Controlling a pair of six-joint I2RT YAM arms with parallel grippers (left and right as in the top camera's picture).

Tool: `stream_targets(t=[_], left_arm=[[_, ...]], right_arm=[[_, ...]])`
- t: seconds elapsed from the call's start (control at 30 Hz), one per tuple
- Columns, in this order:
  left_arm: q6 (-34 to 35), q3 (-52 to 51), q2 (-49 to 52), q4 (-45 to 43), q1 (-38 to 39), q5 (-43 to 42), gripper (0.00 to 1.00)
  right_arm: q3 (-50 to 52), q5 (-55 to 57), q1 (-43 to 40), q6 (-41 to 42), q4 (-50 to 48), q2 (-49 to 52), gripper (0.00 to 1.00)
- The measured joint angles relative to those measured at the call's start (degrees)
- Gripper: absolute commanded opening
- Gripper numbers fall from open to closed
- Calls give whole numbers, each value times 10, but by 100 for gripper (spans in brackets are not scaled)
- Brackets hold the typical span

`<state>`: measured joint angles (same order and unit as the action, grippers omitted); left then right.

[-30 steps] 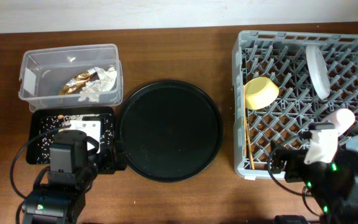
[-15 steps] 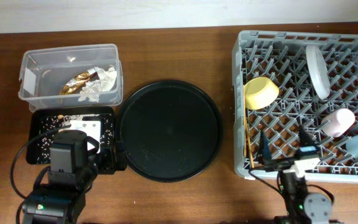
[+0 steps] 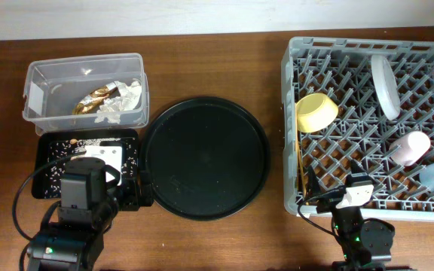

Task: Sort waste into correct bins and load items into the dishwasher rack

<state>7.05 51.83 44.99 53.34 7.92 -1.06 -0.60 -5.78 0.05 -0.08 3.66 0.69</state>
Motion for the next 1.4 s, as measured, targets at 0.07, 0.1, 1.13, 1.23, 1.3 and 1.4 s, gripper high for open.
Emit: stream_targets(t=[0.07, 0.1, 1.13, 1.23, 1.3, 1.4], left_arm=[[0, 0, 0, 0, 0, 0, 99], [0, 0, 0, 0, 0, 0, 99], [-4, -510, -443, -487, -60, 5, 99], [-5, -510, -443, -487, -60, 5, 99], [-5, -510, -443, -487, -60, 5, 99], [-4, -510, -443, -487, -60, 5, 99]], right_arm=[[0, 0, 0, 0, 0, 0, 98], [0, 0, 0, 0, 0, 0, 98], [0, 4, 0, 0, 1, -1, 99], [0, 4, 0, 0, 1, -1, 98], [0, 4, 0, 0, 1, -1, 98], [0, 4, 0, 0, 1, -1, 98]])
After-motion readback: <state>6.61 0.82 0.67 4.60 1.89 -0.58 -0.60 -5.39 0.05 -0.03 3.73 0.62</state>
